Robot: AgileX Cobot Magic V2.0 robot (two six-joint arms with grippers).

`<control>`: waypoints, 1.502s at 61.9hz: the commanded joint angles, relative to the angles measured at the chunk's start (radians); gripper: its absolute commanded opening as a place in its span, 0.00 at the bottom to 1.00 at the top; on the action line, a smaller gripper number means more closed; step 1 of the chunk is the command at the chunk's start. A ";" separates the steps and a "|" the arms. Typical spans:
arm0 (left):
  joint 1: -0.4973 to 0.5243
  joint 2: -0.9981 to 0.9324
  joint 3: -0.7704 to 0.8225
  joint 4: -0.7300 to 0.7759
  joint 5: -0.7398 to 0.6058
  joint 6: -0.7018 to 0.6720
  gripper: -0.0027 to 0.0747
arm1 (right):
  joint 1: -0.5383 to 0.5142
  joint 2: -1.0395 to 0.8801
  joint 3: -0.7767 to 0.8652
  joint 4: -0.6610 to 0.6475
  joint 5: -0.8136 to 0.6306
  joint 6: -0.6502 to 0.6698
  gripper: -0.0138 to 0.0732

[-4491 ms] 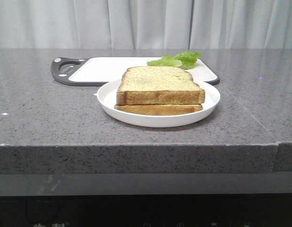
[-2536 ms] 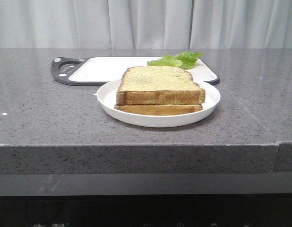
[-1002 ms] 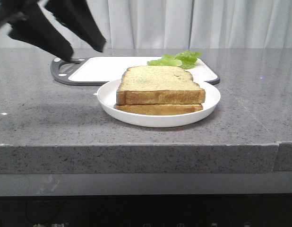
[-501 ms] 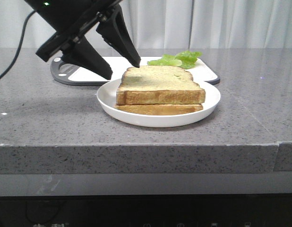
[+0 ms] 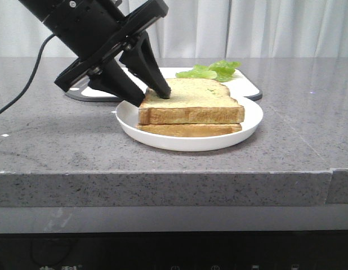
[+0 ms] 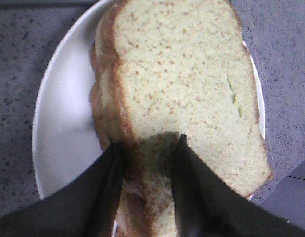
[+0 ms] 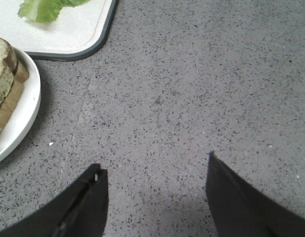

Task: Left arm grabs bread, right arm adds lettuce
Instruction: 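Lower the left gripper onto the top bread slice on the plate, then grasp the top bread slice with the left gripper and lift it off, then grasp the green lettuce leaf on the cutting board with the right gripper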

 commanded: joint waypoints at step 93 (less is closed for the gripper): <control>0.015 -0.891 0.360 0.932 -0.011 -0.466 0.01 | -0.006 0.493 -0.437 0.339 0.029 -0.145 0.69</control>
